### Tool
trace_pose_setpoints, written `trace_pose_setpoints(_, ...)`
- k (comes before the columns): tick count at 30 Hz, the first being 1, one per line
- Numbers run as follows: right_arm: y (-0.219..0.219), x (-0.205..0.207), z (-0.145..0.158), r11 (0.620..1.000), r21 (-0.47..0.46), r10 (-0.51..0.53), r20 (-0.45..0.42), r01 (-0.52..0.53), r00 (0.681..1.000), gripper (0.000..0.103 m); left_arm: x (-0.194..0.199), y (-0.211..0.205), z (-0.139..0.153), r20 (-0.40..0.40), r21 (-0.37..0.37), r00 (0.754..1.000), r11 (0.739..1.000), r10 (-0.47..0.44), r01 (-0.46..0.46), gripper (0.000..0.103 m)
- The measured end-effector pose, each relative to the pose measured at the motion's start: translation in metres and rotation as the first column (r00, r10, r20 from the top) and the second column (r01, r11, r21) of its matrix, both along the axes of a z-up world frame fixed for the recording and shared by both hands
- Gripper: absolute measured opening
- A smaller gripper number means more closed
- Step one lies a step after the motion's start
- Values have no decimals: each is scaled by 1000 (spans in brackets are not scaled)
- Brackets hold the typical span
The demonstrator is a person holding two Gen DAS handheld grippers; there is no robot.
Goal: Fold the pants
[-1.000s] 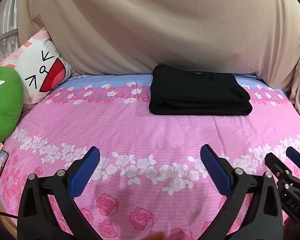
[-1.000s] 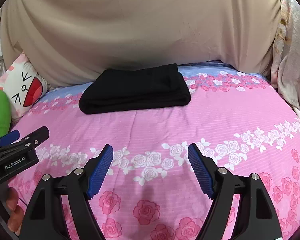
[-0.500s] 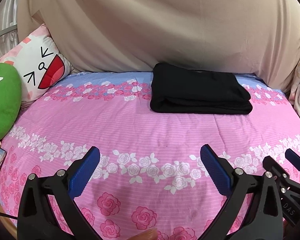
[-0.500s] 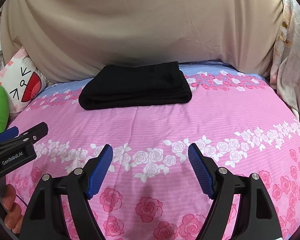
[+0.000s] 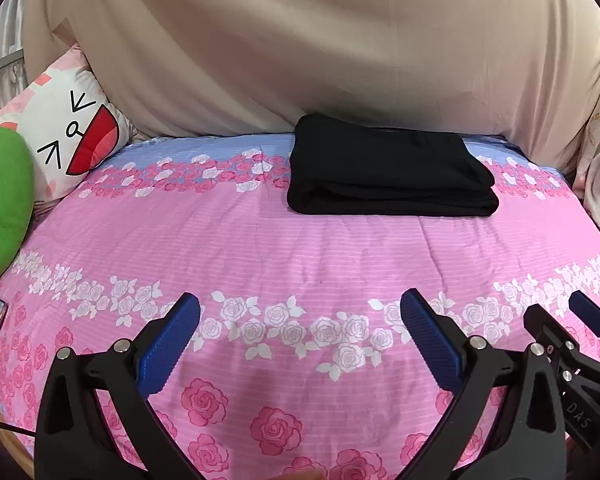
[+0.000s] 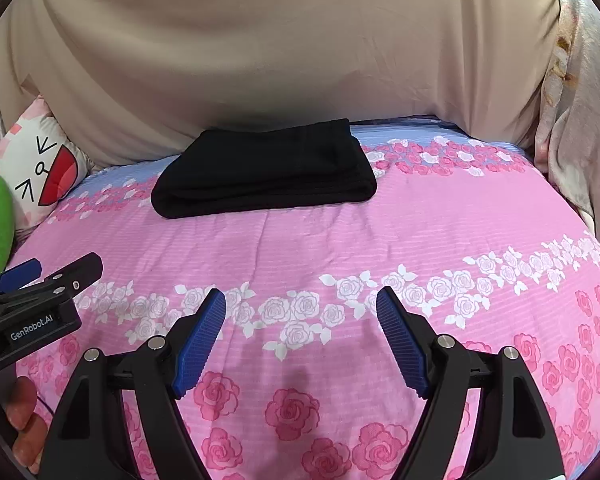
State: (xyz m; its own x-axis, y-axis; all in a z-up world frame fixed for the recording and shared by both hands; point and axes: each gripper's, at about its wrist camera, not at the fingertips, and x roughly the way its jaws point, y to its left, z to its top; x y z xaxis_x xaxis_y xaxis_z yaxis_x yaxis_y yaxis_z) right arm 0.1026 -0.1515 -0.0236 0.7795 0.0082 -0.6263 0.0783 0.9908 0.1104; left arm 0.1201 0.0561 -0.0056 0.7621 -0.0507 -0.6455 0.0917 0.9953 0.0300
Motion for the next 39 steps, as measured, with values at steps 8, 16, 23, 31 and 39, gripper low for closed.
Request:
trace_pose_setpoints(8,2,0,-1,1000,-1,-4,-7,3,1000,76,1,1,-4,-17,5,1000,1000,0,0,98)
trace_pose_setpoints(16,5,0,-6,1000,-2,-11,-23,11,1000,76,-4,-7,-8,-9,31,1000,999,-29,30,98)
trace_pose_setpoints(23,7,-1,-7,1000,-3,-14,-29,14,999,76,-8,-11,-10,0,72,1000,997,-16,16,98)
trace_pose_setpoints(31,10,-3,-6,1000,-4,-11,-28,11,1000,76,-8,-13,-12,-1,96,1000,995,-3,3,98)
trace_pose_setpoints(39,11,-3,-6,1000,-5,-11,-29,11,1000,76,-5,-12,-13,-18,96,1000,995,10,-8,98)
